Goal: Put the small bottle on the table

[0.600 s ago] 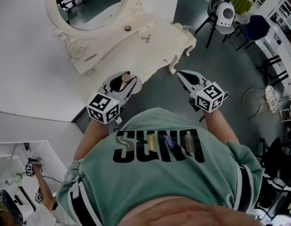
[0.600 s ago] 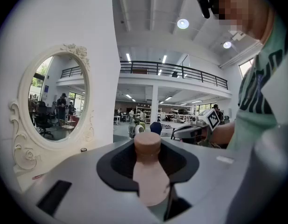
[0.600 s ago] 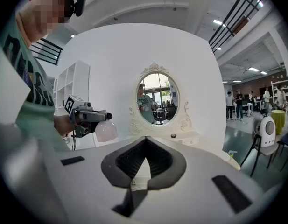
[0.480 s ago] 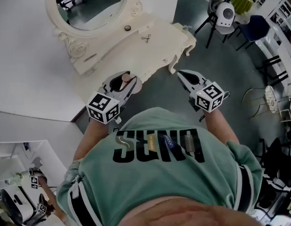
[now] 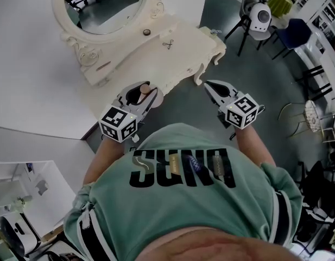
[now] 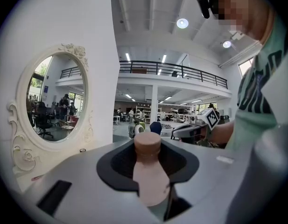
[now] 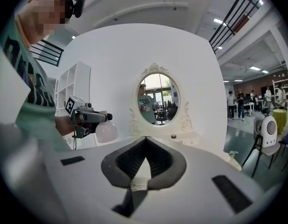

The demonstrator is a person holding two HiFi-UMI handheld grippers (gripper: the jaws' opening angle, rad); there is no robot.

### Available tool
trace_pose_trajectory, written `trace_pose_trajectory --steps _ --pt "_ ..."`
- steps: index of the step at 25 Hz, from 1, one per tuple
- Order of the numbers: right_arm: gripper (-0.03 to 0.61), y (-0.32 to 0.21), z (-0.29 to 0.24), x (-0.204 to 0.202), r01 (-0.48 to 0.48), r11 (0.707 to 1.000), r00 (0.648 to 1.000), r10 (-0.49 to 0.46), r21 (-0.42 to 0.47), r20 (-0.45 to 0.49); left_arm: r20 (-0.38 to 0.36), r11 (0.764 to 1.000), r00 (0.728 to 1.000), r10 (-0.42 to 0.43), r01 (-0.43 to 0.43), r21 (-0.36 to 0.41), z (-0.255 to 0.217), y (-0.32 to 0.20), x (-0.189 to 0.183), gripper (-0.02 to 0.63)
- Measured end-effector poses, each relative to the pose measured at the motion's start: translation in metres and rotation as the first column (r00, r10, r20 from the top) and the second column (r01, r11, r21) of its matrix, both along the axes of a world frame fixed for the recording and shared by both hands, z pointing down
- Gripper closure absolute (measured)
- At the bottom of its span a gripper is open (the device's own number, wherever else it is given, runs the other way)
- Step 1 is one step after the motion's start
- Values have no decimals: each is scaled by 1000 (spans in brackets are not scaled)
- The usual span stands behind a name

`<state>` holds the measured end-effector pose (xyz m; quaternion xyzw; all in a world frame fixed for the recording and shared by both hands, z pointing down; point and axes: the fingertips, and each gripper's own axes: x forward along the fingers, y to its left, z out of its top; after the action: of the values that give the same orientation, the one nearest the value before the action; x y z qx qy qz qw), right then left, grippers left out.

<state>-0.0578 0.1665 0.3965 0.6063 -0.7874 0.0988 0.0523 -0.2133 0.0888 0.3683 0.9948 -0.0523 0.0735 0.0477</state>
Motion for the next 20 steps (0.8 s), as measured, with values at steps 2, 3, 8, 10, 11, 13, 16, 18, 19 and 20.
trace_pose_trajectory --steps 2,3,8,10,11,13,16,18,19,20 --pt "584 0 -4 4 -5 1000 1000 5 10 15 3 1000 1000 -2 2 1 -1 0 3 480" --pt "584 0 -6 7 -8 1000 1000 7 14 21 4 1000 1000 -3 3 2 -2 1 5 480" --pt "584 9 -8 21 -5 1000 1000 4 23 14 4 1000 1000 -15 14 8 -5 10 20 480" --pt "584 14 -10 28 -2 1000 1000 1 28 6 0 1000 1000 -22 22 11 -6 15 27 480" --pt "584 18 -11 32 0 1000 1000 -1 29 3 -2 1000 1000 -26 26 11 -7 19 31 480" --pt "584 25 -13 41 6 1000 1000 -6 29 -1 -6 999 999 -36 36 12 -9 27 40 480" --pt "584 37 -14 57 19 1000 1000 -19 25 -4 -13 999 999 -53 53 10 -10 40 55 480" --pt "584 46 -13 67 31 999 999 -31 22 -6 -17 998 998 -68 68 6 -10 50 65 480" --pt "584 50 -13 71 38 999 999 -38 20 -7 -19 997 997 -75 75 4 -9 54 70 480" --pt "584 53 -12 75 45 999 999 -45 19 -7 -19 997 997 -81 81 2 -7 58 73 480"
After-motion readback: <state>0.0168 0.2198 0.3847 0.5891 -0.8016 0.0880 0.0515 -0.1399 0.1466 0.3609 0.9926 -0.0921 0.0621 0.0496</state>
